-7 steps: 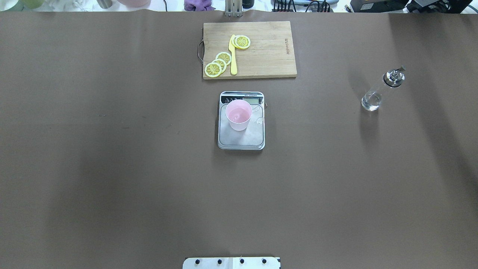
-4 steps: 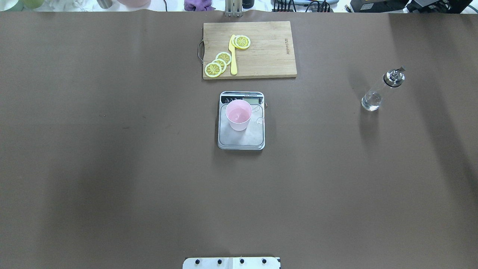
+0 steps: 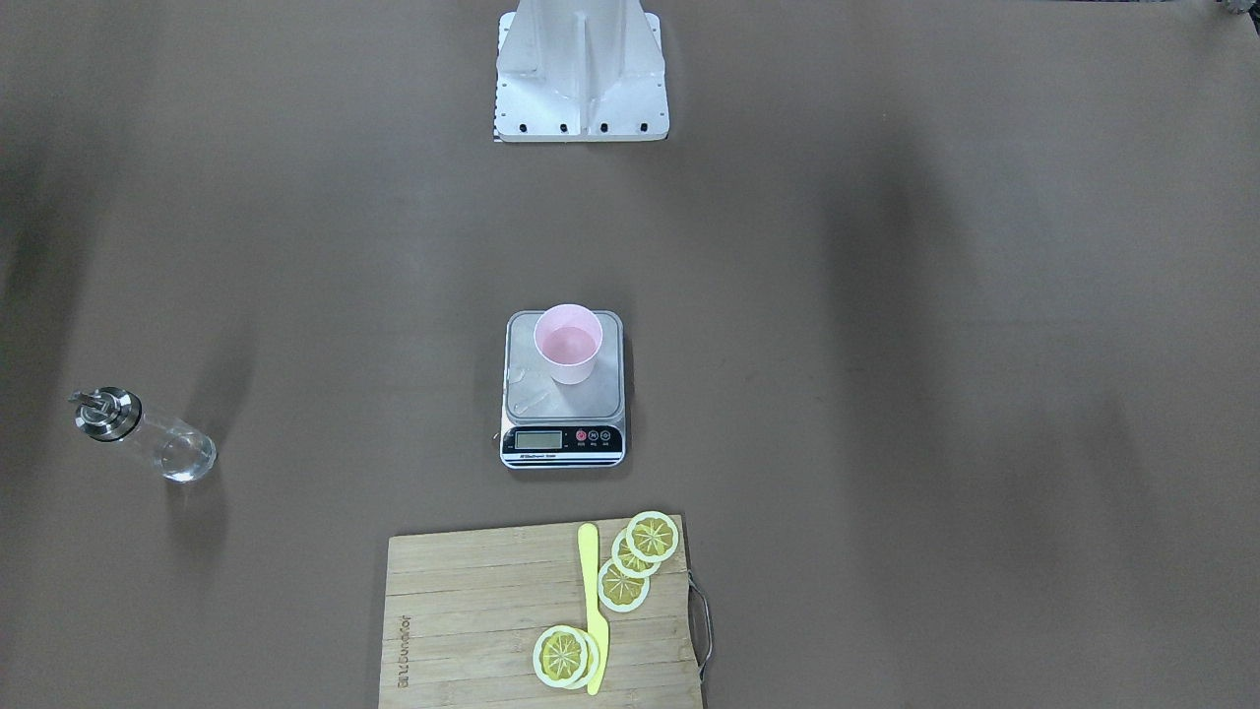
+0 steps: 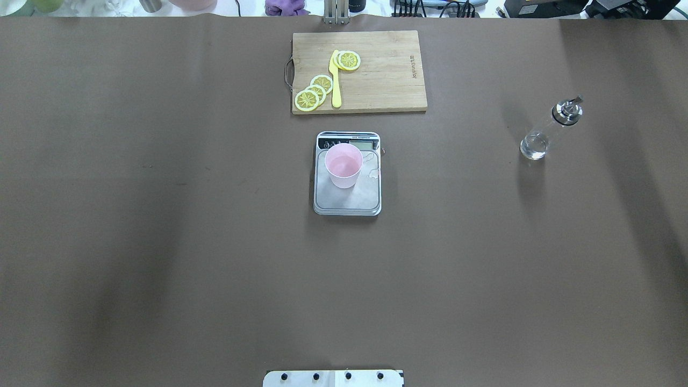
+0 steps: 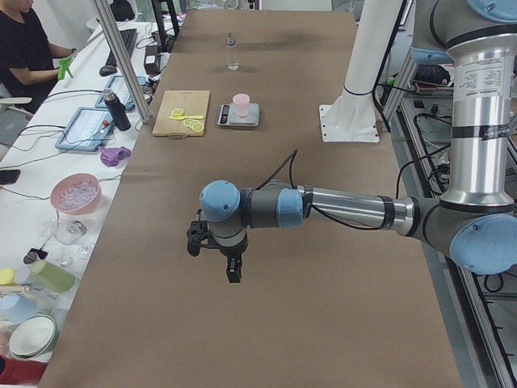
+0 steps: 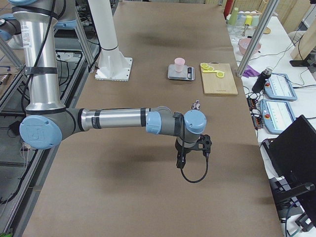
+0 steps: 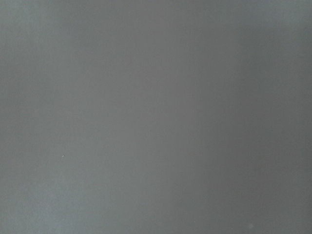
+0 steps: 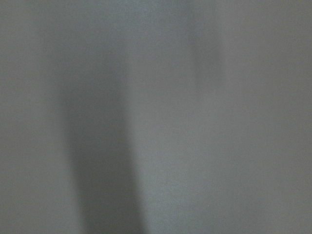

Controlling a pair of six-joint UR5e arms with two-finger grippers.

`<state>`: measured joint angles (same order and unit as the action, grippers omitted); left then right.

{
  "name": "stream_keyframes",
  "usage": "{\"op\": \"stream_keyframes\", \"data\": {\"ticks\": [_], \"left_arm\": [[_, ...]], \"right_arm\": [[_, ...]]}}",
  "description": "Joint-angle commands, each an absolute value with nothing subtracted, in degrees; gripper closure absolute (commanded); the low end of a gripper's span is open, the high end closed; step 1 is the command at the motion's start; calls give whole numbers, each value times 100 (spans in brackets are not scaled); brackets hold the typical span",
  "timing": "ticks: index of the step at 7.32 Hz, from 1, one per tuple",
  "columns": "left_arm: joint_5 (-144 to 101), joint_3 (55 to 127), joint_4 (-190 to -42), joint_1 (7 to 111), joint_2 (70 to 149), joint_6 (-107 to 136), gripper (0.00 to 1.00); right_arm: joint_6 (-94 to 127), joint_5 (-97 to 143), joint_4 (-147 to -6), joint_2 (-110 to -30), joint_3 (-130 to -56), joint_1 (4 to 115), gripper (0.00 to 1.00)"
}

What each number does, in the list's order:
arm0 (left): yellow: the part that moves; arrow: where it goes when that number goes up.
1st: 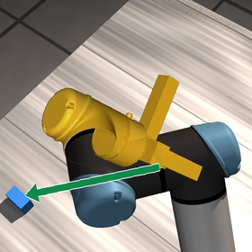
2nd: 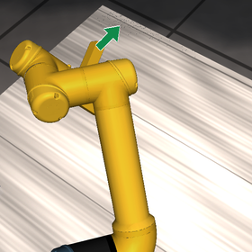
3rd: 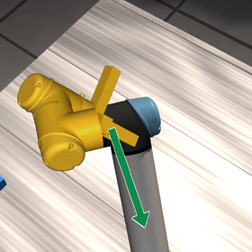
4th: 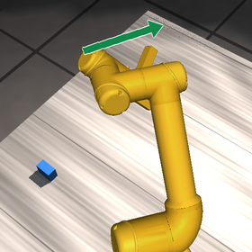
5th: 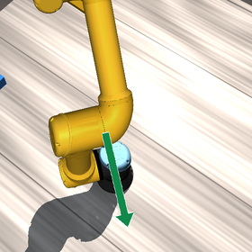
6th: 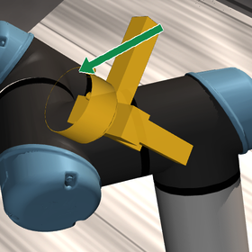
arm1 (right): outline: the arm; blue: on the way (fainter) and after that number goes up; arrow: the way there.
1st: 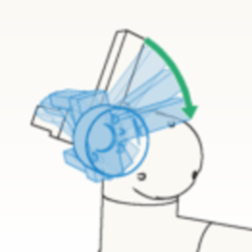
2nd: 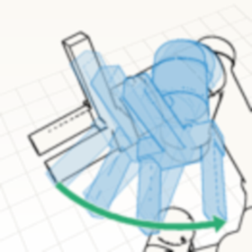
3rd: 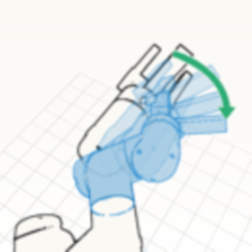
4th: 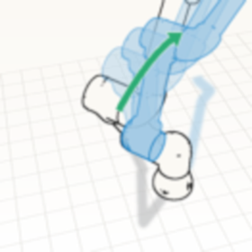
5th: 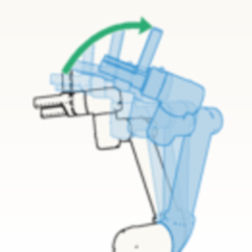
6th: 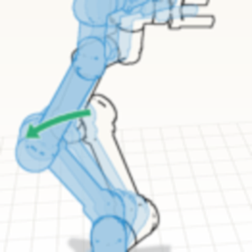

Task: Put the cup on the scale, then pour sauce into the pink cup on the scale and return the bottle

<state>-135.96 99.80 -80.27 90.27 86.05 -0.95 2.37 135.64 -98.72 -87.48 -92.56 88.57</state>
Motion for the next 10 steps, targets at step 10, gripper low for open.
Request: {"op": "stream_keyframes", "data": {"ticks": [10], "left_arm": [[-13570, 9940, -8060, 9035, 8508, -70, 2]], "right_arm": [[229, 13737, -9861, -8745, -9343, 8859, 0]]}}
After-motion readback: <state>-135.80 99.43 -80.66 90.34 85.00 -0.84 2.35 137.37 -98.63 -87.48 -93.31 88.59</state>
